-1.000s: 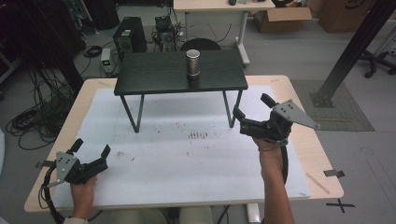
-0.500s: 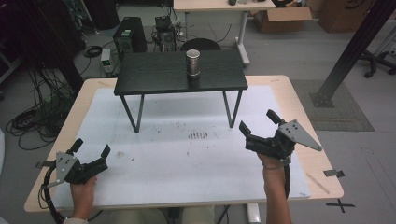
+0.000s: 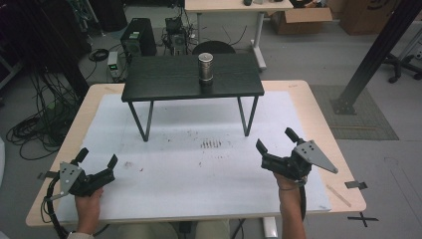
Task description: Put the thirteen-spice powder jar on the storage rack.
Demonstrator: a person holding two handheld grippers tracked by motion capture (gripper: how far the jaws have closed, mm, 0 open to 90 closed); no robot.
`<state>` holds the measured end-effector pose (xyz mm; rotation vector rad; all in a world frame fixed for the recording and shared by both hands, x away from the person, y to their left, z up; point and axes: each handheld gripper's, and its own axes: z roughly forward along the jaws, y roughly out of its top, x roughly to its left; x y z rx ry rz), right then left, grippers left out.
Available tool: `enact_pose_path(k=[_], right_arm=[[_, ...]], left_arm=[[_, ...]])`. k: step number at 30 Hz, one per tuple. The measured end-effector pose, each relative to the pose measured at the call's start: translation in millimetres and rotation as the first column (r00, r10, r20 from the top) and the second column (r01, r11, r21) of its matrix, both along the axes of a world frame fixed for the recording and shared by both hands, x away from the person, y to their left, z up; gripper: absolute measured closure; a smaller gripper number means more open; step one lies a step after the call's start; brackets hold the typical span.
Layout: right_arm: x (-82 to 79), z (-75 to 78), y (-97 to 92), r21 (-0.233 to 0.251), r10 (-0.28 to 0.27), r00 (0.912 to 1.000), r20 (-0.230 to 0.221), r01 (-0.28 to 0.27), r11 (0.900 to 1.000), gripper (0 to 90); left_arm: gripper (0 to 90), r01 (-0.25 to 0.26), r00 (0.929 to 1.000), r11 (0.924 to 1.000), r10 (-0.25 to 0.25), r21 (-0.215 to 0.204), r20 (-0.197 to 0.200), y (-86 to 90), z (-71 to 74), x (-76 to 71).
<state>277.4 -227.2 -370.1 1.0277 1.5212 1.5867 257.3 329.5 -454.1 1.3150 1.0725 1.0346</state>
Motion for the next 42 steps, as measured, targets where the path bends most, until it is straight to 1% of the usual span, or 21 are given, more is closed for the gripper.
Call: enact_pose_path(k=[1,2,5,6,9,10,14,16,17,19,20,28,30,32,35,36,42], right_arm=[[0.0,0.0,0.0,0.0,0.0,1.0,0.0,0.0,1.0,0.0],[-0.6,-4.7,-1.3,-0.001,-0.003,1.0,-0.001,0.003,1.0,0.0],[-1.4,-8.4,-2.5,-0.001,-0.007,1.0,0.003,0.007,1.0,0.0],[-2.5,-12.8,-3.9,0.002,-0.012,0.9999,0.007,0.012,0.9999,0.0],[-3.2,-16.1,-4.8,0.001,-0.015,0.9998,0.009,0.015,0.9999,0.0],[-3.6,-20.6,-6.0,-0.002,-0.019,0.9998,0.01,0.019,0.9998,0.0],[-4.1,-28.7,-7.4,0.007,-0.026,0.9996,0.007,0.026,0.9996,0.0],[-4.2,-30.9,-7.5,0.007,-0.029,0.9996,0.007,0.029,0.9996,0.0],[-4.5,-35.4,-7.3,-0.007,-0.034,0.9993,0.016,0.034,0.9994,0.0],[-4.5,-38.6,-6.9,-0.011,-0.037,0.9991,0.019,0.037,0.9992,0.0],[-4.5,-38.6,-6.9,-0.011,-0.037,0.9991,0.019,0.037,0.9992,0.0],[-3.5,-52.7,-5.2,-0.006,-0.049,0.9983,0.032,0.049,0.9988,0.0],[-3.5,-54.8,-5.0,-0.006,-0.052,0.9982,0.03,0.052,0.9986,0.0],[-2.8,-62.4,-4.8,-0.005,-0.054,0.9983,0.023,0.054,0.9985,0.0],[-2.9,-65.8,-4.5,-0.01,-0.061,0.9979,0.023,0.061,0.9981,0.0],[-2.7,-69.9,-4.4,-0.004,-0.066,0.9975,0.024,0.066,0.9978,0.0],[-2.2,-76.6,-3.8,0.0,-0.07,0.9974,0.018,0.07,0.9976,0.0]], left_arm=[[1.0,0.0,1.0,1.0,0.0,0.0,0.0,0.0,0.0,0.0],[1.0,0.0,1.0,1.0,0.0,0.001,-0.001,0.0,0.0,0.0],[1.0,0.0,1.0,1.0,0.0,0.001,-0.001,-0.1,0.1,0.0],[1.0,0.0,1.0,1.0,0.0,0.001,-0.001,-0.1,0.1,0.0],[1.0,0.0,1.0,1.0,0.0,0.001,0.0,-0.2,0.0,0.0],[1.0,-0.001,1.0,1.0,0.001,0.002,-0.001,-0.2,0.1,0.0],[1.1,-0.001,1.0,1.0,0.001,0.004,-0.001,-0.4,0.1,0.1],[1.0,-0.001,1.0,1.0,0.001,0.004,-0.001,-0.4,0.1,0.1],[1.0,0.0,1.0,1.0,0.0,0.003,0.0,-0.3,0.1,0.0],[1.1,0.0,1.0,1.0,0.0,0.004,0.0,-0.3,0.1,0.1],[1.0,0.0,1.0,1.0,0.0,0.004,0.0,-0.3,0.1,0.1],[1.0,-0.001,1.0,1.0,0.001,0.004,0.0,-0.5,0.1,0.0],[1.0,-0.001,1.0,1.0,0.001,0.004,0.0,-0.5,0.1,0.1],[1.0,-0.001,1.0,1.0,0.001,0.004,0.0,-0.5,0.1,0.1],[1.0,-0.001,1.0,1.0,0.001,0.004,0.0,-0.5,0.1,0.1],[1.0,-0.001,1.0,1.0,0.001,0.005,-0.001,-0.5,0.1,0.1],[1.1,-0.001,1.0,1.0,0.001,0.006,-0.002,-0.5,0.1,0.1]])
